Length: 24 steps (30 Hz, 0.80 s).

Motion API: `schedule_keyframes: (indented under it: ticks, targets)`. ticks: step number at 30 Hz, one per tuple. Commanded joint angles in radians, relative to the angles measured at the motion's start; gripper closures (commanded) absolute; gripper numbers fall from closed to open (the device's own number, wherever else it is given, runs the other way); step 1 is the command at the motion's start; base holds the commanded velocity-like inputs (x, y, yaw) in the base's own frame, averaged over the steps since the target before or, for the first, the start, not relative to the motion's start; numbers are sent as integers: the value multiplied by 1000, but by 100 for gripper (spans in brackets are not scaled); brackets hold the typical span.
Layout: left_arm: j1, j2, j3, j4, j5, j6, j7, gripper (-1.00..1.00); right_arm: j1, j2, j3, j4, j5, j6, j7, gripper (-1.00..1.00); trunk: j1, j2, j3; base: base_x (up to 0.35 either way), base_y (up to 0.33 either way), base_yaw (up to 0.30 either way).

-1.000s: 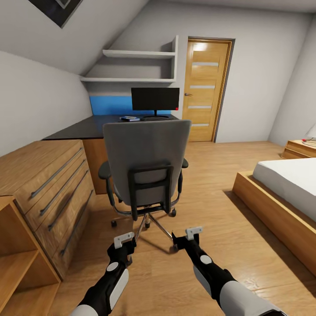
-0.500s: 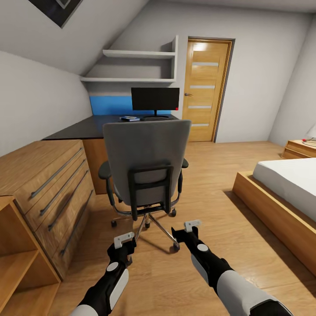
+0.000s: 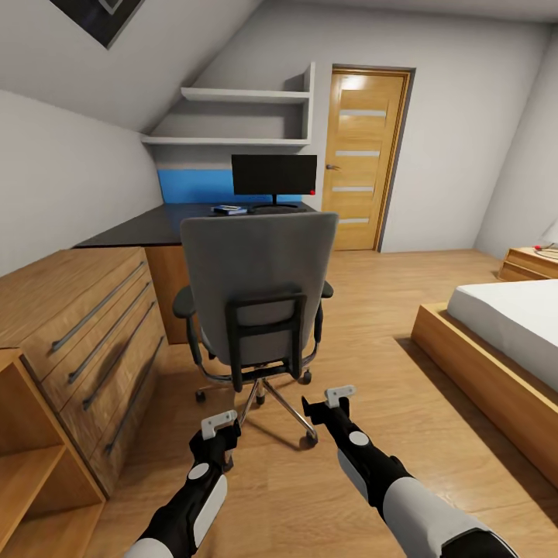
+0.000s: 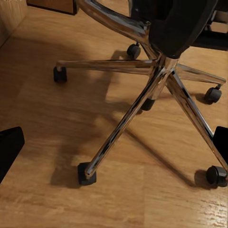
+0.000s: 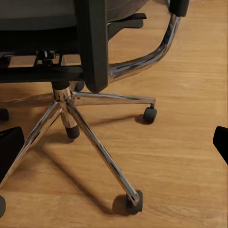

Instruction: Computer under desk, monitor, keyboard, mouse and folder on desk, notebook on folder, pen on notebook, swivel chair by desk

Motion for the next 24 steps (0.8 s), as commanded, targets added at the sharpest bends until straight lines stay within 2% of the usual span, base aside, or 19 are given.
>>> schedule_keyframes:
  ticks: [1, 4, 7, 12, 16, 24]
  targets:
    - [0, 0, -3, 1, 9, -5, 4, -100, -1, -1, 6, 2, -3, -5, 0, -100, 0, 0, -1, 197, 0, 0]
    - [0, 0, -3, 1, 8, -6, 3, -100, 0, 1, 7, 12, 39, -6, 9, -100, 0, 0, -1, 215, 0, 0]
    - [0, 0, -3, 1, 9, -6, 3, -100, 0, 1, 7, 19, 59, -6, 16, -100, 0, 0, -1, 91, 0, 0]
    - [0, 0, -3, 1, 9, -5, 2, -100, 0, 2, 12, 23, 69, -6, 21, -100, 0, 0, -1, 34, 0, 0]
    - [0, 0, -3, 1, 10, -5, 2, -100, 0, 2, 31, 24, 73, -5, 30, -100, 0, 0, -1, 10, 0, 0]
    - [0, 0, -3, 0, 10, -5, 4, -100, 0, 1, 50, 24, 76, -2, 105, -100, 0, 0, -1, 2, 0, 0]
